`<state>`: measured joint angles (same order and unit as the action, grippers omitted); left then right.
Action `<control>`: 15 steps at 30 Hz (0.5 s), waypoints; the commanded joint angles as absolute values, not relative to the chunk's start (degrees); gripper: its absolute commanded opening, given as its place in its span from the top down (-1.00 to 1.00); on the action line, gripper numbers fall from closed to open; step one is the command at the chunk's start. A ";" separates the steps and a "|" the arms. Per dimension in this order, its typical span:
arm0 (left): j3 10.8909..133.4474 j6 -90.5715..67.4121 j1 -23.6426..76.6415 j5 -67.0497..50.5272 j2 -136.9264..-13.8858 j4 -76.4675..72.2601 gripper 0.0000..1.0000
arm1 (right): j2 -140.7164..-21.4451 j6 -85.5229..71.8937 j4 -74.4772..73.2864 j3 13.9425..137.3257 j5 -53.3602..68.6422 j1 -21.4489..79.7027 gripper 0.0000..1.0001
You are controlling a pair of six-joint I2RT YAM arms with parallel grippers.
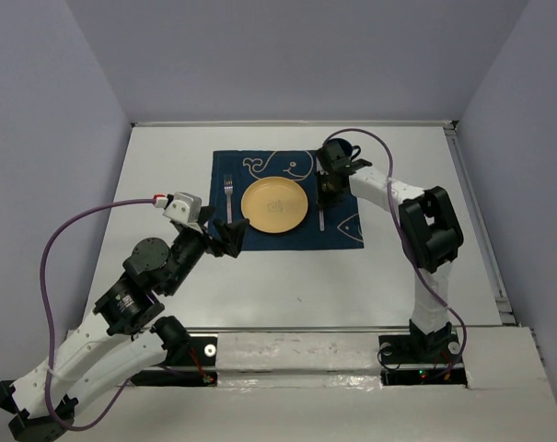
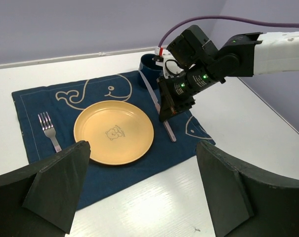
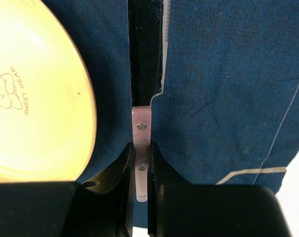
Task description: Set the dinner table for one person
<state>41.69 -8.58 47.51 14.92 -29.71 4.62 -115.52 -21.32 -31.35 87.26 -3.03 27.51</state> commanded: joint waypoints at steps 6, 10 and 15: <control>41.13 -7.12 47.55 14.24 -28.74 2.72 -0.98 | -118.56 -20.83 -33.92 92.28 -2.46 28.13 0.89; 41.13 -7.12 47.55 14.50 -28.74 2.64 -0.98 | -119.35 -20.83 -34.19 93.16 -2.99 28.13 0.72; 41.04 -7.12 47.55 14.68 -28.74 2.72 -0.98 | -120.41 -21.27 -34.37 93.78 -3.16 28.13 0.57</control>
<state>41.67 -8.38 47.51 14.81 -29.34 4.60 -119.63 -21.34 -34.24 90.94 -2.96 27.51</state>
